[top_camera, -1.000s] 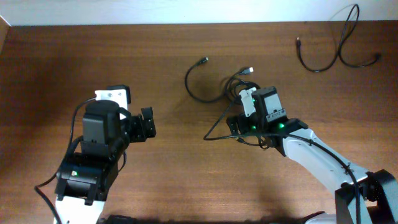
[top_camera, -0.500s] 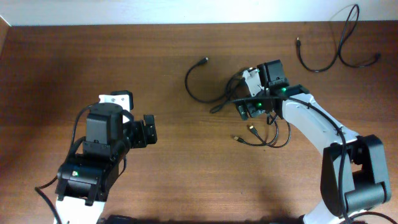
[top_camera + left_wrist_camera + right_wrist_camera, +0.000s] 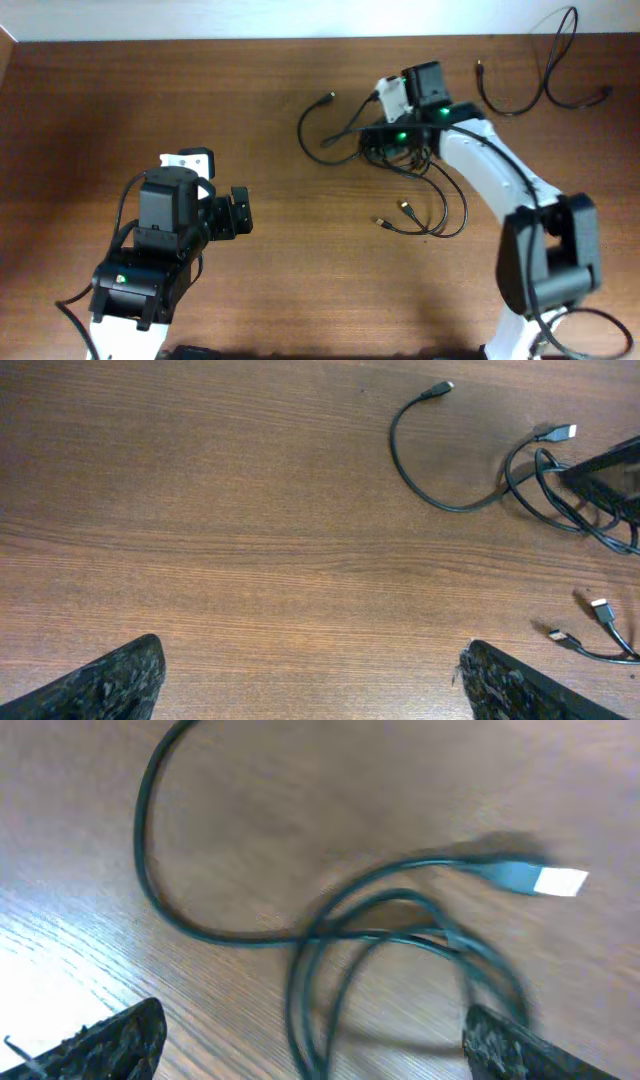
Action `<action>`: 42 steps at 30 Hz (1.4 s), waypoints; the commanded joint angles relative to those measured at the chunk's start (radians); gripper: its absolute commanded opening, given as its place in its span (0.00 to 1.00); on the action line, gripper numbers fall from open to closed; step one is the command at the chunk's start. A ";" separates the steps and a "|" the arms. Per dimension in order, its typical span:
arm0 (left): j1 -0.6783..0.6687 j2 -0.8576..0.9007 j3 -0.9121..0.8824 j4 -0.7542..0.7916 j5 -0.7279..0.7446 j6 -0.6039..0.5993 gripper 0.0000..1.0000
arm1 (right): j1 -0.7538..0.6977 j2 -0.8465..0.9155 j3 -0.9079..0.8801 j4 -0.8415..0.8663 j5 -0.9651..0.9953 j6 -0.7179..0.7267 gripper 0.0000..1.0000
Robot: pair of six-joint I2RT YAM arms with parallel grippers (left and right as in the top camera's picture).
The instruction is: Untangle cables
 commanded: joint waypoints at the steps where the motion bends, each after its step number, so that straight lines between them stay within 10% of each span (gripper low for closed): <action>1: -0.004 -0.010 0.003 0.002 0.003 -0.005 0.96 | 0.077 0.056 0.019 0.015 0.019 0.013 0.94; 30: -0.004 -0.010 0.003 -0.025 0.003 0.002 0.97 | 0.063 0.151 0.018 0.043 0.112 0.009 0.75; 32: -0.004 -0.010 0.003 -0.025 0.003 0.002 0.97 | 0.063 0.153 0.018 0.047 0.112 0.009 0.56; 34: -0.004 -0.010 0.003 -0.025 0.003 0.002 0.97 | 0.063 0.153 0.018 0.049 0.112 0.009 0.05; 42: -0.004 -0.010 0.003 -0.028 0.002 0.003 0.98 | 0.063 0.150 0.025 0.044 0.111 0.004 0.04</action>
